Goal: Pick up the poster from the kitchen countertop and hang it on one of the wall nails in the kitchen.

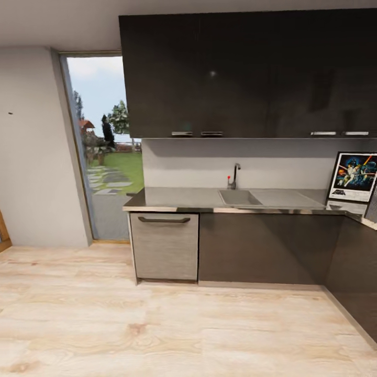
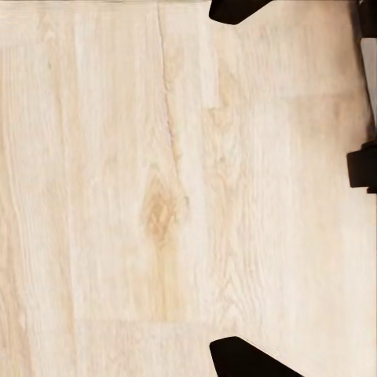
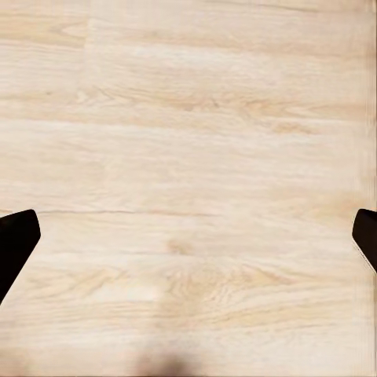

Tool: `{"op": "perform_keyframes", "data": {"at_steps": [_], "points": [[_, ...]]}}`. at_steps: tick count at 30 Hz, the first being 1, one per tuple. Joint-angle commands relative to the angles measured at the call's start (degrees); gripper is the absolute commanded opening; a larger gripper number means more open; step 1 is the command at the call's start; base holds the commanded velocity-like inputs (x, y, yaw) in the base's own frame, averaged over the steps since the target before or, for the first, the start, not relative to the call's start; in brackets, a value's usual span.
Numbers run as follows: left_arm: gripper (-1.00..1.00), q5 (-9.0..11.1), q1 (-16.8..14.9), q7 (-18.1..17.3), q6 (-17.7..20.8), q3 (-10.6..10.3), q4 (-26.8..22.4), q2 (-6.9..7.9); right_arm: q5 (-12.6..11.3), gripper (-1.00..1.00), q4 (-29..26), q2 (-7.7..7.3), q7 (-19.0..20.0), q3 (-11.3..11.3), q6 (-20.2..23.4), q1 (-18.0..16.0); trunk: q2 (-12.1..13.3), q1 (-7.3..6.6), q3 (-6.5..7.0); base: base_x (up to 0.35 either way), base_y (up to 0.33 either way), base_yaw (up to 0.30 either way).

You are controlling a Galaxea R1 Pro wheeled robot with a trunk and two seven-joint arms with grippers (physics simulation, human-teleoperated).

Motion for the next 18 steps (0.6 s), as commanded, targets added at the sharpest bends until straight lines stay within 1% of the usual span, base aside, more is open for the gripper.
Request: {"op": "perform_keyframes", "data": {"at_steps": [1, 10, 13, 18], "points": [[1.00, -0.1, 0.0, 0.0, -0.1, -0.1, 0.0, 0.04, 0.0, 1.00, 0.1, 0.00, 0.0, 0.0, -0.2, -0.1, 0.0, 0.04, -0.03, 0.336, 0.000, -0.299], [1.00, -0.1, 0.0, 0.0, -0.2, -0.1, 0.0, 0.04, 0.0, 1.00, 0.1, 0.02, 0.0, 0.0, -0.2, -0.1, 0.0, 0.04, 0.27, 0.325, 0.000, -0.299], [1.00, -0.1, 0.0, 0.0, -0.2, 0.0, 0.0, 0.04, 0.0, 1.00, 0.1, 0.03, 0.0, 0.0, -0.2, -0.1, 0.0, 0.04, 0.36, 0.128, 0.000, -0.299], [1.00, -0.1, 0.0, 0.0, -0.2, 0.0, 0.0, 0.04, 0.0, 1.00, 0.1, 0.04, 0.0, 0.0, -0.1, -0.1, 0.0, 0.04, 0.52, 0.031, 0.000, -0.299]]}}
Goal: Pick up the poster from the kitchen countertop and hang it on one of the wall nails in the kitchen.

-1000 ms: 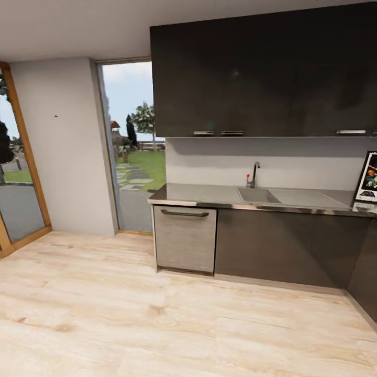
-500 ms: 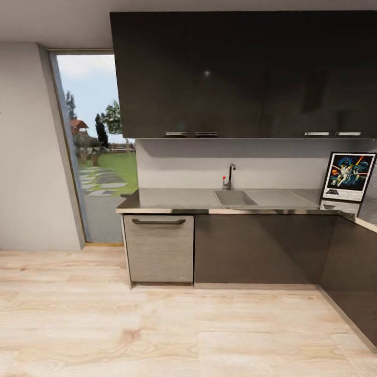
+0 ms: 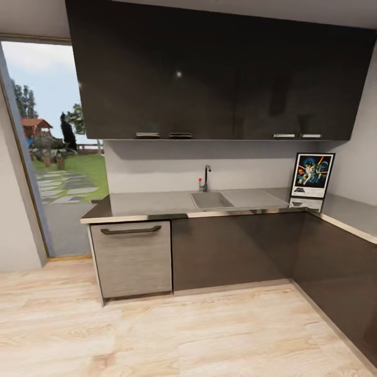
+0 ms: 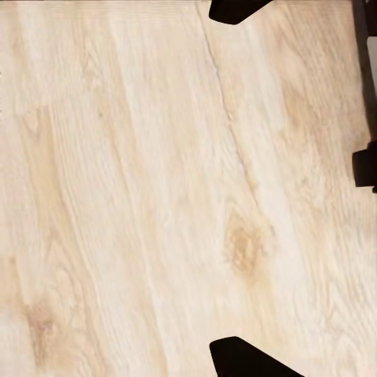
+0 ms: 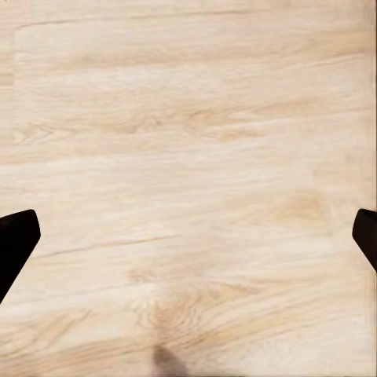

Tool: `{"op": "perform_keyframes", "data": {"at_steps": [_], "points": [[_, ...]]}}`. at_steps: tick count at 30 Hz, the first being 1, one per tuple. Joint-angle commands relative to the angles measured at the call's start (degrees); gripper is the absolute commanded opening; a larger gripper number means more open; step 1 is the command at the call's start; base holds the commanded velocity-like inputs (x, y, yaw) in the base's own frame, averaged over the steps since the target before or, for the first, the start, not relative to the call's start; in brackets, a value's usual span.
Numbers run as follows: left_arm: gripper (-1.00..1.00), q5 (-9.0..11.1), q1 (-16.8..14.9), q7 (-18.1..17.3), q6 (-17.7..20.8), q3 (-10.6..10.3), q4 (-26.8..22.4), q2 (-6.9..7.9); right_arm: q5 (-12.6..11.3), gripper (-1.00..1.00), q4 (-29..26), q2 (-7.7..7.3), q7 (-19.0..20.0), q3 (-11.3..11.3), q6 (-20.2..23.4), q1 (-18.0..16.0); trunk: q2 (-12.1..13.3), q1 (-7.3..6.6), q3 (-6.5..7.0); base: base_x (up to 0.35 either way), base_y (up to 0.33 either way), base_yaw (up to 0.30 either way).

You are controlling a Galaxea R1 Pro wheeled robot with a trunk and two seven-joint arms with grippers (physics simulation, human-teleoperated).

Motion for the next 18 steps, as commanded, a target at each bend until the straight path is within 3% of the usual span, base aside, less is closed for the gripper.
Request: {"op": "perform_keyframes", "data": {"at_steps": [1, 7, 18], "points": [[1.00, -0.1, 0.0, -0.1, -0.1, -0.1, 0.0, 0.04, 0.0, 1.00, 0.1, 0.00, 0.0, 0.0, -0.2, -0.1, 0.0, 0.00, -0.03, 0.010, 0.000, -0.299], [1.00, -0.1, 0.0, 0.0, -0.1, -0.1, 0.0, 0.04, 0.0, 1.00, 0.1, 0.04, 0.0, 0.0, -0.2, -0.1, 0.0, 0.00, 0.17, 0.056, 0.000, -0.299], [1.00, -0.1, 0.0, 0.0, -0.1, -0.1, 0.0, 0.04, 0.0, 1.00, 0.1, 0.05, 0.0, 0.1, -0.2, -0.1, 0.0, 0.00, 0.52, 0.291, -0.059, -0.299]]}}
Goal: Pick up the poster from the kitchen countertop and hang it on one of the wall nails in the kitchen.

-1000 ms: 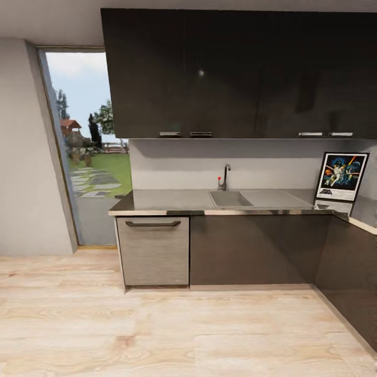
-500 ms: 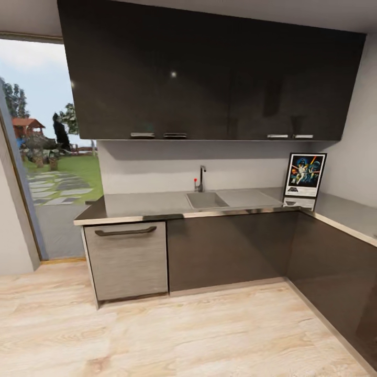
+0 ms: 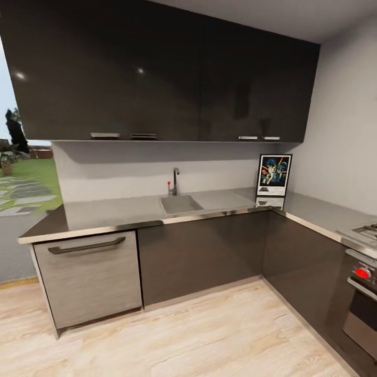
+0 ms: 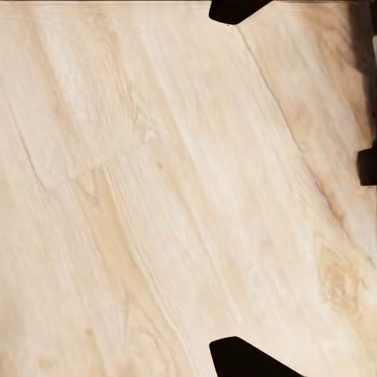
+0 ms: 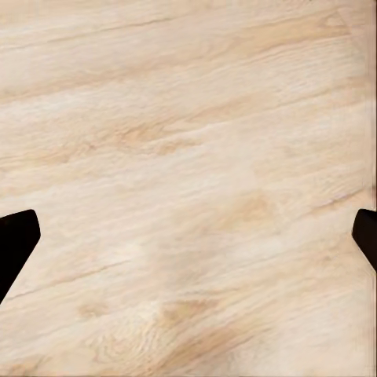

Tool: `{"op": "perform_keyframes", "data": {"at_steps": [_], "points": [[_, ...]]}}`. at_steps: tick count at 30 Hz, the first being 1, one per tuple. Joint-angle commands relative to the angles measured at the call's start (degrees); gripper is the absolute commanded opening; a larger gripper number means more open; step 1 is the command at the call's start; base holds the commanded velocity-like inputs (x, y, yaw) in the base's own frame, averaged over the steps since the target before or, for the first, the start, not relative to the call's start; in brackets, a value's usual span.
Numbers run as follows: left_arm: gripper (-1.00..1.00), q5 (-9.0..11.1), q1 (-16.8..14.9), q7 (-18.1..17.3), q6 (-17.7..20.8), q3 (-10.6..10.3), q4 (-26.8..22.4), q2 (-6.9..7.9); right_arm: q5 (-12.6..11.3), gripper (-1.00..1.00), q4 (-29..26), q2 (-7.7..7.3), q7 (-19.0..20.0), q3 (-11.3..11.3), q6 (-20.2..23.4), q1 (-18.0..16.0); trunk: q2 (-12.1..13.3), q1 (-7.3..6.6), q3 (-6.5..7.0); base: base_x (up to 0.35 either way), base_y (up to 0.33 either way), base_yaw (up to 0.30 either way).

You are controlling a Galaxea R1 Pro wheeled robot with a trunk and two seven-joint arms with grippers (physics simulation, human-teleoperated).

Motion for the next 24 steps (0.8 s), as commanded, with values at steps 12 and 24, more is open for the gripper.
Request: {"op": "perform_keyframes", "data": {"at_steps": [12, 24], "points": [[1.00, -0.1, 0.0, 0.0, -0.1, -0.1, 0.0, 0.03, 0.0, 1.00, 0.0, 0.00, 0.0, 0.0, -0.2, -0.1, 0.0, 0.04, 0.13, 0.321, -0.128, -0.157], [1.00, -0.1, 0.0, 0.0, -0.1, -0.1, -0.1, 0.04, 0.0, 1.00, 0.0, 0.09, 0.0, 0.0, -0.2, -0.1, 0.0, 0.04, -0.46, 0.321, -0.132, -0.004]]}}
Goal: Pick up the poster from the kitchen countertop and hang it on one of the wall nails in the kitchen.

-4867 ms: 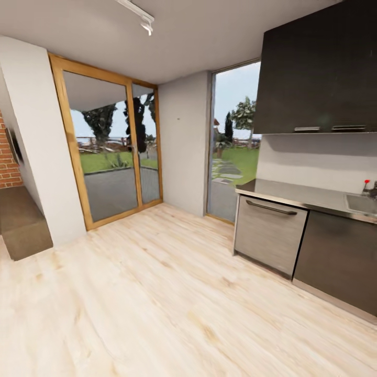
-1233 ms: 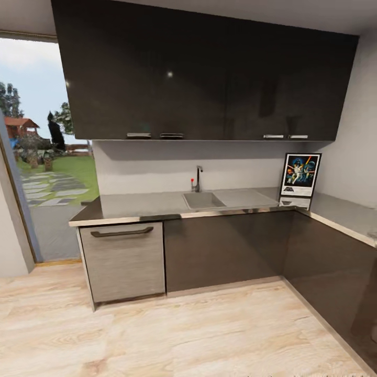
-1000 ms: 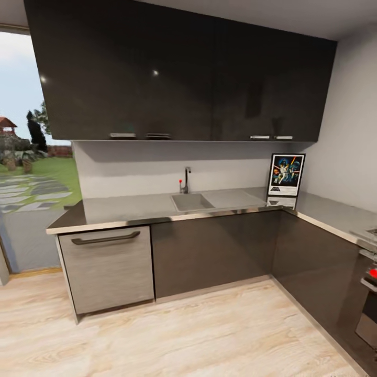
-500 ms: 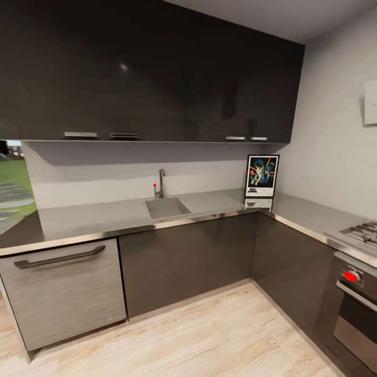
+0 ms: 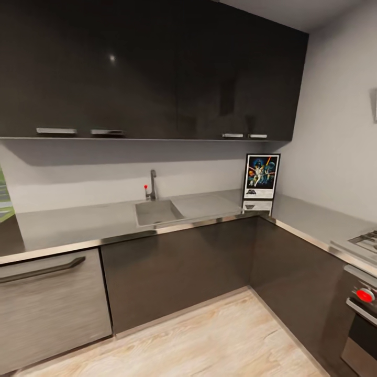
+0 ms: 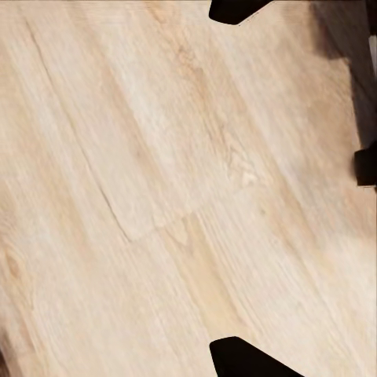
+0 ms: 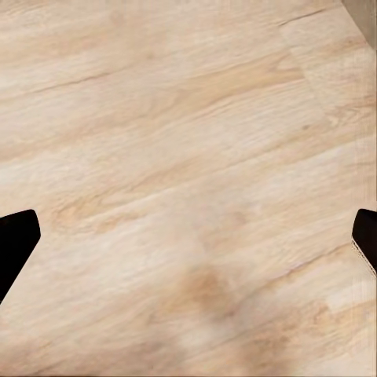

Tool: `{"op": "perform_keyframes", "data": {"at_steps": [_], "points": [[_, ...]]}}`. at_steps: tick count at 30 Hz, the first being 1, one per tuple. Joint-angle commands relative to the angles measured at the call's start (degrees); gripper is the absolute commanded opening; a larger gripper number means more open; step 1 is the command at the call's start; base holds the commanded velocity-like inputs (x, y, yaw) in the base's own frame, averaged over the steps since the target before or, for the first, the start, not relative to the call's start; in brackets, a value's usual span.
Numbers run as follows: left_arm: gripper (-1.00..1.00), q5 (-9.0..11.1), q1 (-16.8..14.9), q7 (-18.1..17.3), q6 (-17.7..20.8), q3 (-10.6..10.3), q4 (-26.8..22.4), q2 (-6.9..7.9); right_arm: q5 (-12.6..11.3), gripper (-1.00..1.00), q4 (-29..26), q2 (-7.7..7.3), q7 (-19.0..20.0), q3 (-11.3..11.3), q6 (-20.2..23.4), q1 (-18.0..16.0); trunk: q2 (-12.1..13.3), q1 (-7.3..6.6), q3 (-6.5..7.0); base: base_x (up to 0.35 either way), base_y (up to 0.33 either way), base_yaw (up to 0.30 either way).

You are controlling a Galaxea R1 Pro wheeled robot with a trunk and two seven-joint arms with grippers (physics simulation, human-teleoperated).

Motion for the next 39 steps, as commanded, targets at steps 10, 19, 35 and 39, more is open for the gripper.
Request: {"op": "perform_keyframes", "data": {"at_steps": [10, 19, 35, 39], "points": [[1.00, -0.1, 0.0, -0.1, -0.1, -0.1, 0.0, 0.03, 0.0, 1.00, 0.1, 0.00, 0.0, 0.0, -0.2, 0.0, 0.0, 0.04, -0.97, 0.164, -0.067, 0.000], [1.00, -0.1, 0.0, -0.1, -0.1, -0.1, 0.0, 0.03, 0.0, 1.00, 0.1, 0.00, 0.0, 0.0, -0.2, 0.0, 0.0, 0.04, -1.80, 0.011, -0.004, 0.000], [1.00, -0.1, 0.0, -0.1, -0.1, -0.1, 0.0, 0.04, 0.0, 1.00, 0.1, 0.00, 0.0, 0.0, -0.3, 0.0, 0.0, 0.04, -3.28, 0.000, 0.000, 0.000], [1.00, -0.1, 0.0, -0.1, -0.1, -0.1, -0.1, 0.03, 0.0, 1.00, 0.0, 0.00, 0.0, 0.0, -0.3, 0.0, 0.0, 0.04, -3.65, 0.000, 0.000, 0.000]]}}
